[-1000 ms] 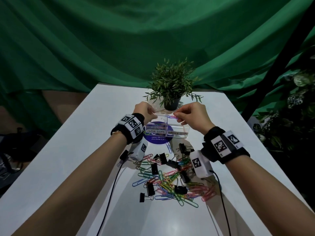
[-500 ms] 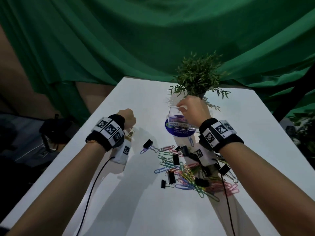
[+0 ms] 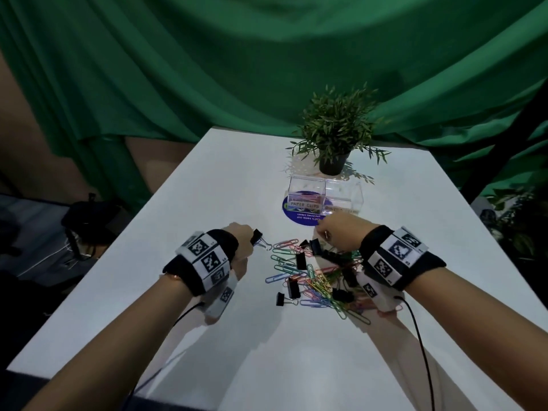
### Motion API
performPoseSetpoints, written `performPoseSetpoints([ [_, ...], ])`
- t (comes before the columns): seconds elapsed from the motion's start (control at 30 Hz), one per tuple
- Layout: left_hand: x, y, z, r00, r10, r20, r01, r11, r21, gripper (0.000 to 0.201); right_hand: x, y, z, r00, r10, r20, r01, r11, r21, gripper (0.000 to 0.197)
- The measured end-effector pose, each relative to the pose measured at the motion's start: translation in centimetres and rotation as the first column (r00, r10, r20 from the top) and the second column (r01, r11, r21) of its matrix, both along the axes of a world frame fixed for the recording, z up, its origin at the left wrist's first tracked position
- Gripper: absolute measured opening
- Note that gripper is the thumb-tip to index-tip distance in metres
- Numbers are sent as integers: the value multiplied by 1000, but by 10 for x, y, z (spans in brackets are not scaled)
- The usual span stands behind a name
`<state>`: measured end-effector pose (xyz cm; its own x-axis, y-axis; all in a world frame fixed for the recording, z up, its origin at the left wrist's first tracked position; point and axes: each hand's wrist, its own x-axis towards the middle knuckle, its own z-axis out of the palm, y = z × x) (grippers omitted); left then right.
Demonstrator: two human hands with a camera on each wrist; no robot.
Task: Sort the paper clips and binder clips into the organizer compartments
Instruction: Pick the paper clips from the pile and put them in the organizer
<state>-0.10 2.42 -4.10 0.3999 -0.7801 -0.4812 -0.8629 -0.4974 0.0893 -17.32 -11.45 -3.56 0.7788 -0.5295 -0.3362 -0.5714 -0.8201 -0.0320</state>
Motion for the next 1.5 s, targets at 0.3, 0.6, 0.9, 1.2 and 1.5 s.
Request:
performPoseSetpoints([
  [0.3,-11,-10,-3,987,-119,-107,98,978,-183,19,-8,15,-6,986,94,141,-103,993,56,26],
  [0.6,-41,-32,2,971,-236,-43,211,926,-311,42,-13,26,-5,955,44,295,-64,996,57,26],
  [0.9,-39,-38,10,942,-174,-287,25,889,-456,21,-26,21,-4,966,-14,258,-8,997,81,39],
  [1.2,-1,-35,13,991,-49,-128,-28,842,-539,25,-41,16,5,943,12,333,8,998,-57,20],
  [1.5,-59,-21,6,953,-296,-62,283,945,-164,57,-40,50,7,998,23,62,-24,999,27,52],
])
